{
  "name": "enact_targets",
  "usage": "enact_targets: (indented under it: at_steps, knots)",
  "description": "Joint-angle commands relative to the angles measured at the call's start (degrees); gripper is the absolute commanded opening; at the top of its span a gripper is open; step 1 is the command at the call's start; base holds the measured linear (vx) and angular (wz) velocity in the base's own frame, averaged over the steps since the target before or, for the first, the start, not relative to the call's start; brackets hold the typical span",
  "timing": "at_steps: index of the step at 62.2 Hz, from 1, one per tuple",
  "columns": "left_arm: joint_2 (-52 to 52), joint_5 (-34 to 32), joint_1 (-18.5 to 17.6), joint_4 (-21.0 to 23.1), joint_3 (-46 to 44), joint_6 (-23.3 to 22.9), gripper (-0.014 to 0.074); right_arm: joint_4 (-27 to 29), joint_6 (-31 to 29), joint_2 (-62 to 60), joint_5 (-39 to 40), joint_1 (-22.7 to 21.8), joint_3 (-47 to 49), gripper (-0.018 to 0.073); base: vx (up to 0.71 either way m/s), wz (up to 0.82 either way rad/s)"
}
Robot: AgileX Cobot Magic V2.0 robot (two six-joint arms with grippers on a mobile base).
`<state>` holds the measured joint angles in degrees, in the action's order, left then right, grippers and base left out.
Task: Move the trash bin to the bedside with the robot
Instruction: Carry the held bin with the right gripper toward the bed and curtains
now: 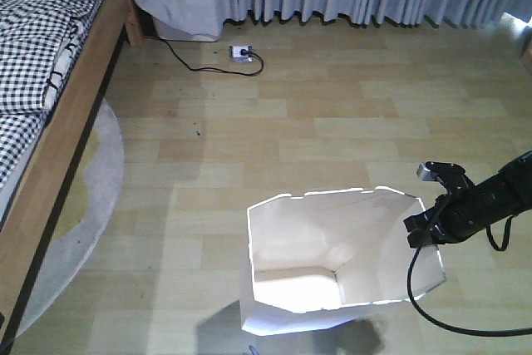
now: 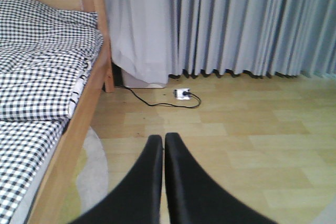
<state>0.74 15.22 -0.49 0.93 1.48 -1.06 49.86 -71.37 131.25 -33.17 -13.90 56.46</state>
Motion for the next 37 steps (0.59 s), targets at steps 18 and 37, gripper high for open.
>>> enact_targets:
  at_steps: [18,37]
  knots:
    - [0.8,-4.0,-0.3,0.1,1.1,-0.3,-0.0006,4.0,-0.1,-4.3,-9.9,-0.3,0.9,-0.0005,0.25,0.17]
    - [0.8,-4.0,-0.3,0.1,1.1,-0.3,-0.0006,4.0,-0.1,-4.3,-9.7,-0.3,0.9,-0.0005,0.23,0.10]
